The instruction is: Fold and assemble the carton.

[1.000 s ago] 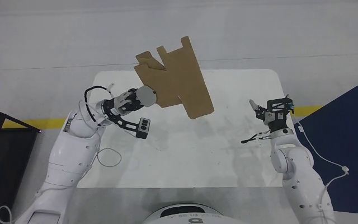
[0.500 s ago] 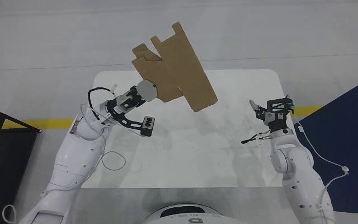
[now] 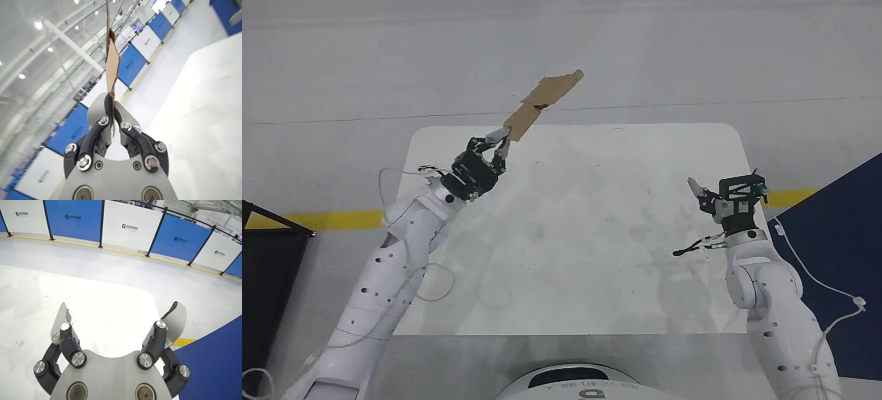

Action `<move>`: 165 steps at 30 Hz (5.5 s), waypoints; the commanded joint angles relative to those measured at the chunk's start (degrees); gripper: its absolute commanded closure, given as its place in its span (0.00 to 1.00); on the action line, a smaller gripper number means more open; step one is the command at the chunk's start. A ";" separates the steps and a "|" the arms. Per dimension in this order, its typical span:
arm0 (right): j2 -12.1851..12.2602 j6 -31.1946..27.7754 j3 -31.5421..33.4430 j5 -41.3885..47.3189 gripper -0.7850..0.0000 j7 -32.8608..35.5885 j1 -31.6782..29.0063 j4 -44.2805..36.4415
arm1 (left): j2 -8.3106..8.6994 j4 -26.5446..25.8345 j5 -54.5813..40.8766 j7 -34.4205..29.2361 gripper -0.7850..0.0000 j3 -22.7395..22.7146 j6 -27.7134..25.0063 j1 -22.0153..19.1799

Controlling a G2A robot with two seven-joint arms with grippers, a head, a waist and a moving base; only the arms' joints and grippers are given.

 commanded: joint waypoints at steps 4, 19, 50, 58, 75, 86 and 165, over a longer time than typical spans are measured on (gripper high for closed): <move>0.00 0.00 0.00 0.00 0.00 0.00 0.00 0.00 | -0.60 0.48 -18.11 -0.93 1.00 2.15 -15.18 1.40; 0.00 0.00 0.00 0.00 0.00 0.00 0.00 0.00 | -1.31 -2.52 -75.96 -32.81 1.00 4.52 -24.46 4.10; 0.28 -19.38 -0.09 12.70 0.00 -3.23 4.25 -2.36 | -1.11 -4.70 -76.59 -37.19 1.00 2.57 -19.00 5.22; 0.62 -40.59 -5.42 25.01 0.00 1.03 13.92 3.39 | 0.57 -4.36 -91.30 -50.83 1.00 -2.40 -24.10 7.28; 0.71 -48.76 -10.68 44.12 0.00 11.75 21.84 15.05 | 2.86 -5.19 -108.43 -70.64 1.00 -6.54 -24.71 8.37; 2.09 -58.00 -17.12 72.61 0.08 28.14 26.36 23.84 | 2.31 -7.00 -110.67 -72.26 1.00 -0.86 -21.49 8.21; 4.46 -48.73 -18.63 79.64 1.00 34.39 27.99 18.57 | 3.40 -5.17 -109.60 -69.80 0.00 -6.76 -20.32 7.18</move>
